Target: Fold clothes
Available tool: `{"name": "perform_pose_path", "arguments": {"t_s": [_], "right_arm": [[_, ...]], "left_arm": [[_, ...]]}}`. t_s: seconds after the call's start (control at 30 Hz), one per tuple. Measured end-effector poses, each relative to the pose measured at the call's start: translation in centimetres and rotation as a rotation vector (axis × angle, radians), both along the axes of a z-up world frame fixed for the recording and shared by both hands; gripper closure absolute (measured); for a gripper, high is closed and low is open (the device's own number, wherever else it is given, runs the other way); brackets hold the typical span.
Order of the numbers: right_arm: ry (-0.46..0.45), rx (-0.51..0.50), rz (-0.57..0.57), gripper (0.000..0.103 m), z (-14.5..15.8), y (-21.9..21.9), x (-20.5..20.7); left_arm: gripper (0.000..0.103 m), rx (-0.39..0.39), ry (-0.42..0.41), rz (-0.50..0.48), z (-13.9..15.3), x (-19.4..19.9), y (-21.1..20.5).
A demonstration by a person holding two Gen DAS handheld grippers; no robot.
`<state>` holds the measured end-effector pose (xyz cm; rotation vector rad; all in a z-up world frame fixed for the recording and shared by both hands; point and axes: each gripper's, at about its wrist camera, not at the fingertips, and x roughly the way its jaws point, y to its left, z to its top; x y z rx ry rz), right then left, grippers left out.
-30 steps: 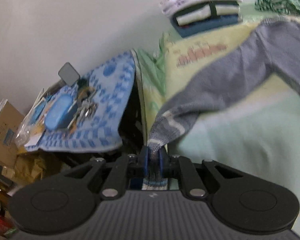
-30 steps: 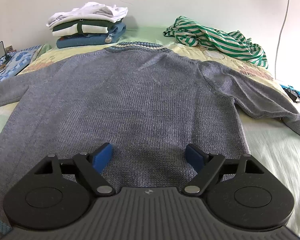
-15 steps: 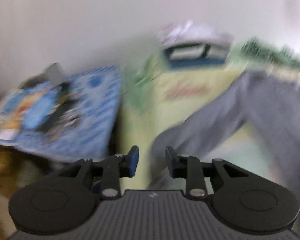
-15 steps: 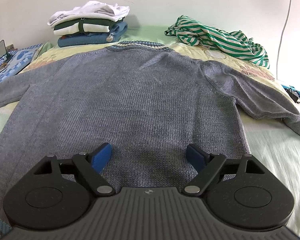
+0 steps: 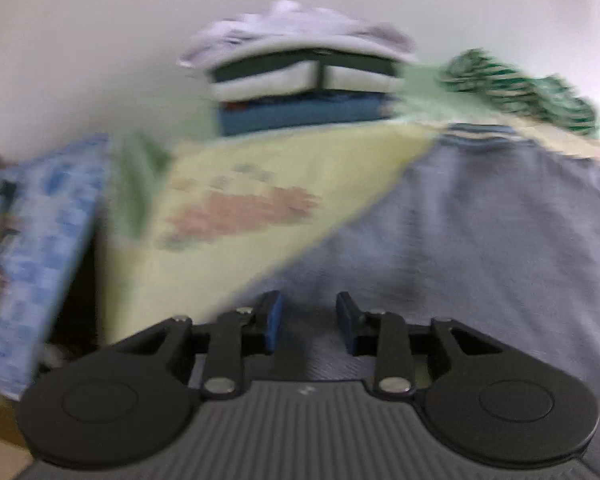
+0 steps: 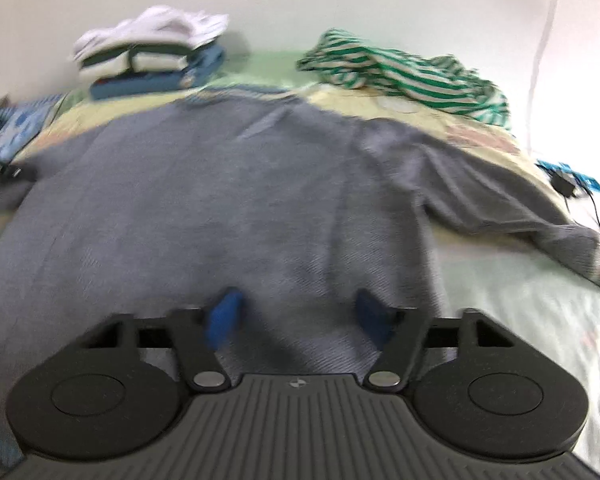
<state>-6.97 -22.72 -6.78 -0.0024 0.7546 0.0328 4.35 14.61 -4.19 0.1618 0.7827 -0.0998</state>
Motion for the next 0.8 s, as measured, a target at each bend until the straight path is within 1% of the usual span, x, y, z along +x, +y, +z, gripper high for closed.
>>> {"name": "perform_pose_path", "arguments": {"t_s": [0.03,0.07,0.1,0.13,0.17,0.23,0.3,0.4,0.47,0.5,0.57,0.6,0.63,0.67,0.7,0.73,0.77,0.8], "right_arm": [[-0.013,0.028,0.002,0.072,0.4,-0.6,0.7],[-0.023,0.045,0.012,0.074,0.6,-0.7,1.9],[-0.034,0.061,0.021,0.075,0.8,-0.8,3.0],[-0.044,0.078,0.03,0.077,1.0,-1.0,4.2],[-0.051,0.095,0.045,0.077,1.1,-1.0,5.4],[-0.033,0.133,0.112,0.078,0.5,0.0,8.4],[-0.025,0.148,0.176,0.078,-0.1,0.9,10.8],[-0.037,0.144,0.236,0.078,-0.9,1.2,13.7],[-0.045,0.152,0.258,0.081,-1.0,0.4,15.4],[-0.047,0.14,0.253,0.082,-1.0,-0.3,16.1],[-0.065,0.101,0.207,0.085,-1.1,-2.3,17.1],[-0.073,0.087,0.185,0.089,-1.2,-3.3,17.6],[-0.078,0.096,0.167,0.103,-1.4,-4.7,18.0],[-0.08,0.117,0.152,0.103,-1.5,-6.1,18.3],[-0.067,0.179,0.15,0.103,-1.5,-7.3,18.6],[-0.053,0.215,0.14,0.103,-1.3,-7.8,18.7],[-0.059,0.216,0.136,0.103,-0.9,-7.5,18.6],[-0.068,0.219,0.139,0.096,-0.4,-7.0,18.4]], "left_arm": [[0.082,0.011,-0.014,0.009,0.6,0.1,-0.2],[0.082,-0.007,-0.026,0.007,1.2,0.1,-0.5],[0.081,-0.068,-0.032,-0.018,2.0,0.2,-1.1],[0.08,-0.111,-0.039,-0.048,2.5,0.3,-2.3],[0.074,-0.126,-0.051,-0.076,2.8,0.5,-4.0],[0.073,-0.139,-0.065,-0.115,2.4,1.0,-7.8],[0.07,-0.149,-0.052,-0.114,1.2,2.0,-10.8],[0.071,-0.104,-0.047,-0.062,-0.7,4.0,-13.2],[0.071,-0.067,-0.047,-0.009,-1.6,5.1,-13.0],[0.071,-0.053,-0.052,0.011,-2.0,5.5,-12.8],[0.07,-0.028,-0.078,0.019,-2.2,5.9,-12.2],[0.071,0.004,-0.086,0.025,-2.3,6.0,-12.1],[0.072,0.025,-0.094,0.025,-2.4,6.0,-12.0],[0.072,0.032,-0.098,0.024,-2.4,6.1,-12.0],[0.074,0.043,-0.095,0.024,-2.3,6.1,-12.2],[0.075,0.061,-0.093,0.022,-2.2,6.2,-12.8],[0.075,0.067,-0.099,0.013,-1.9,6.1,-13.4],[0.07,0.055,-0.115,-0.006,-1.6,5.9,-14.2]]}}
